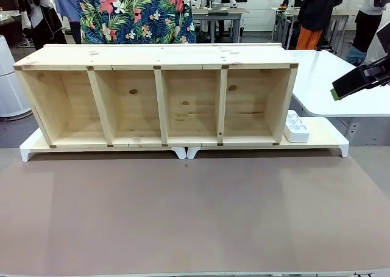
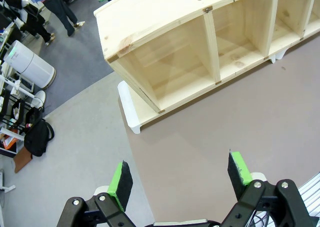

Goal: Perform cable management.
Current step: When the cord part of the Power Cable appears at the lower middle area of the table and stops, grasp the cord part of the Power Cable.

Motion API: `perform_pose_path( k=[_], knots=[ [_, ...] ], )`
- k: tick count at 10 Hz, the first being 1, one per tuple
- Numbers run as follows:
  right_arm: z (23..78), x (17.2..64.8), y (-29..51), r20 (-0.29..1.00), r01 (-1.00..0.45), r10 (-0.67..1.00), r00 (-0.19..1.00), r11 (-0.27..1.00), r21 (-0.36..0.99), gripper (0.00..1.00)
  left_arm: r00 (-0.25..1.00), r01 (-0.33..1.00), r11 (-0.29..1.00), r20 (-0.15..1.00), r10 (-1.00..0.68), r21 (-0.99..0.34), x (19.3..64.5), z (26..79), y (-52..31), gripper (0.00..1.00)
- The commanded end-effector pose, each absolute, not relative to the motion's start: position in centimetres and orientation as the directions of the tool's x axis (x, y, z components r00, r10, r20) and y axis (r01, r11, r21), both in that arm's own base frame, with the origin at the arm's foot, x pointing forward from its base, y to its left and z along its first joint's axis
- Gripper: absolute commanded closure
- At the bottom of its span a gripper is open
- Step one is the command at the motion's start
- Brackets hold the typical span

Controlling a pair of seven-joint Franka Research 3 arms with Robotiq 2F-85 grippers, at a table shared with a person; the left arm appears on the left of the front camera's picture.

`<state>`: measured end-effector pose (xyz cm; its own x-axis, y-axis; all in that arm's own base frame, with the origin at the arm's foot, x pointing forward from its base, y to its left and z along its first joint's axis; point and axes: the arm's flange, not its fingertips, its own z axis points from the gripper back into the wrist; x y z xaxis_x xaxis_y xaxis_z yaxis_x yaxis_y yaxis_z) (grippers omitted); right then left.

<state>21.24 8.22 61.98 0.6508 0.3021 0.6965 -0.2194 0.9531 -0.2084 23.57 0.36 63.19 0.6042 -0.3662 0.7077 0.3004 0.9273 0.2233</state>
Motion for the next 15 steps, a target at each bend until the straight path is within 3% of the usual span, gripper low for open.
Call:
perform_pose_path(
  k=[1,15],
  knots=[
    [62.11,21.33,8.25,0.704,-0.222,0.307,0.64,0.951,-0.213,0.0,0.601,0.286,0.933,0.718,-0.352,0.218,23.89,63.27,0.19,0.0],
    [62.11,21.33,8.25,0.704,-0.222,0.307,0.64,0.951,-0.213,0.0,0.601,0.286,0.933,0.718,-0.352,0.218,23.89,63.27,0.19,0.0]
  ],
)
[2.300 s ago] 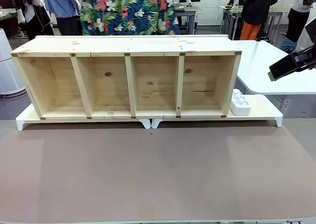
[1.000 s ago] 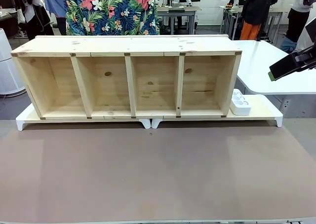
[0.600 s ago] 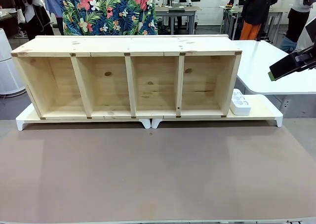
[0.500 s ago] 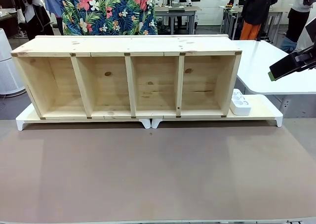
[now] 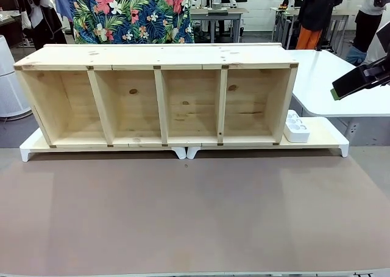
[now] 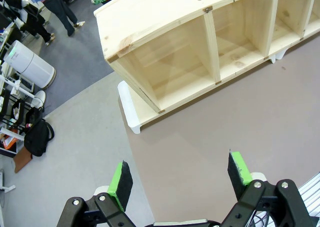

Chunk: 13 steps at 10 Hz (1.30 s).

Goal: Perform cable management.
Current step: When the cord part of the Power Cable appears at the lower middle area of the table and stops, grasp the cord part of the Power Cable.

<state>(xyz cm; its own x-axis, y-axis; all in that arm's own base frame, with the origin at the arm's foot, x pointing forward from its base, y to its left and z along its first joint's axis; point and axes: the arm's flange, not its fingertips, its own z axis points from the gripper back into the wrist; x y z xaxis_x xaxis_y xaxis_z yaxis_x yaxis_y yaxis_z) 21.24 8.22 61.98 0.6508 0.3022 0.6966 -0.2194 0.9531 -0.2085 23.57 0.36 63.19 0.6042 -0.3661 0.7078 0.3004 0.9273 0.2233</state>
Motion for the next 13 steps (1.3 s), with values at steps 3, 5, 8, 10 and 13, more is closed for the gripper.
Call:
perform_pose_path(
  k=[3,5,8,10,13],
  knots=[
    [62.11,21.33,8.25,0.704,-0.222,0.307,0.64,0.951,-0.213,0.0,0.601,0.286,0.933,0.718,-0.352,0.218,23.89,63.27,0.19,0.0],
    [62.11,21.33,8.25,0.704,-0.222,0.307,0.64,0.951,-0.213,0.0,0.601,0.286,0.933,0.718,-0.352,0.218,23.89,63.27,0.19,0.0],
    [62.11,21.33,8.25,0.704,-0.222,0.307,0.64,0.951,-0.213,0.0,0.601,0.286,0.933,0.718,-0.352,0.218,23.89,63.27,0.19,0.0],
    [62.11,21.33,8.25,0.704,-0.222,0.307,0.64,0.951,-0.213,0.0,0.601,0.286,0.933,0.718,-0.352,0.218,23.89,63.27,0.19,0.0],
    [62.11,21.33,8.25,0.704,-0.222,0.307,0.64,0.951,-0.213,0.0,0.601,0.286,0.933,0.718,-0.352,0.218,23.89,63.27,0.19,0.0]
  ],
)
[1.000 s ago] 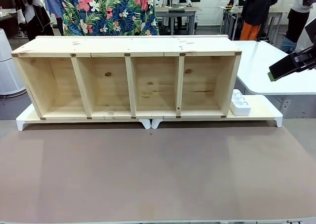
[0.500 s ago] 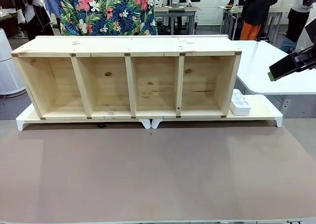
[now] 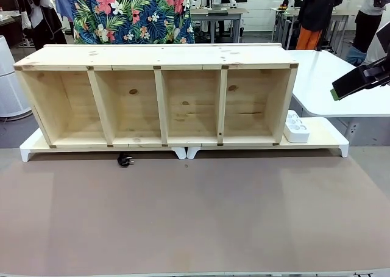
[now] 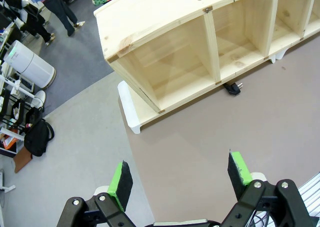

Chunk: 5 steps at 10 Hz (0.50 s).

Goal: Perform cable management.
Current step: When the cord part of the Power Cable appears at the lower middle area of the table and stops, grasp the cord part of the Power Cable.

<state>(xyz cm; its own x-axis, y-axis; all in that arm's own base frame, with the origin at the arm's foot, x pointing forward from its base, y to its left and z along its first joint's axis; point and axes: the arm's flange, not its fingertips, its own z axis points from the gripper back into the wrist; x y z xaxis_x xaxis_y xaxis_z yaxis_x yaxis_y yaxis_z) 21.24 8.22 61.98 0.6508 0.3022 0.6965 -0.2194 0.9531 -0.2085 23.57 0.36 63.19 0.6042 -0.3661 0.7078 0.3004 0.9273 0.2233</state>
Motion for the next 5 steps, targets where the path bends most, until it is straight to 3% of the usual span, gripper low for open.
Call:
perform_pose_path(
  k=[1,5],
  knots=[
    [62.11,21.33,8.25,0.704,-0.222,0.307,0.64,0.951,-0.213,0.0,0.601,0.286,0.933,0.718,-0.352,0.218,23.89,63.27,0.19,0.0],
    [62.11,21.33,8.25,0.704,-0.222,0.307,0.64,0.951,-0.213,0.0,0.601,0.286,0.933,0.718,-0.352,0.218,23.89,63.27,0.19,0.0]
  ],
)
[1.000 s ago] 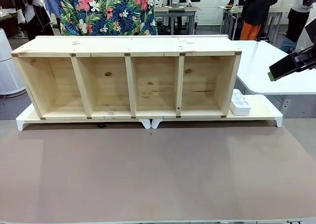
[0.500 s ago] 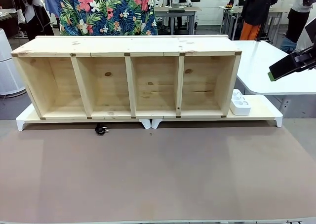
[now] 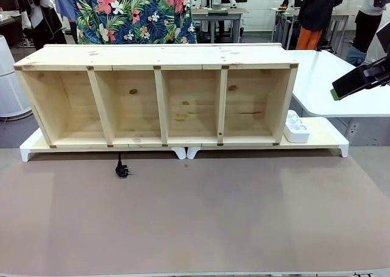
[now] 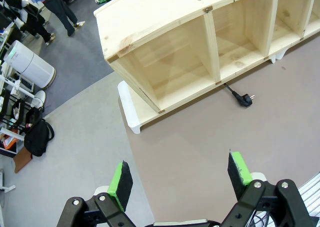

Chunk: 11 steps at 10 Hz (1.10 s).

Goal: Perform cable management.
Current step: When the cord part of the Power Cable appears at the lower middle area of the table and stops, grasp the cord part of the Power Cable.

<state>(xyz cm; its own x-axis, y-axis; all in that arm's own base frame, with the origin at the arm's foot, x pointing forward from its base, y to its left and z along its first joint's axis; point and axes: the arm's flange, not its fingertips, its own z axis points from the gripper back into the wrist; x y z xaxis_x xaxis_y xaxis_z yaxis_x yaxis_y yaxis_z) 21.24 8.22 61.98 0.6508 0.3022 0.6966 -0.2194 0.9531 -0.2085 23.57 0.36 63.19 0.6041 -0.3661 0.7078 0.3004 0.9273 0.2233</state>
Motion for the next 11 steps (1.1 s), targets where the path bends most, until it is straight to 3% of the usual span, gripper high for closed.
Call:
perform_pose_path(
  k=[1,11],
  knots=[
    [62.11,21.33,8.25,0.704,-0.222,0.307,0.64,0.951,-0.213,0.0,0.601,0.286,0.933,0.718,-0.352,0.218,23.89,63.27,0.19,0.0],
    [62.11,21.33,8.25,0.704,-0.222,0.307,0.64,0.951,-0.213,0.0,0.601,0.286,0.933,0.718,-0.352,0.218,23.89,63.27,0.19,0.0]
  ],
)
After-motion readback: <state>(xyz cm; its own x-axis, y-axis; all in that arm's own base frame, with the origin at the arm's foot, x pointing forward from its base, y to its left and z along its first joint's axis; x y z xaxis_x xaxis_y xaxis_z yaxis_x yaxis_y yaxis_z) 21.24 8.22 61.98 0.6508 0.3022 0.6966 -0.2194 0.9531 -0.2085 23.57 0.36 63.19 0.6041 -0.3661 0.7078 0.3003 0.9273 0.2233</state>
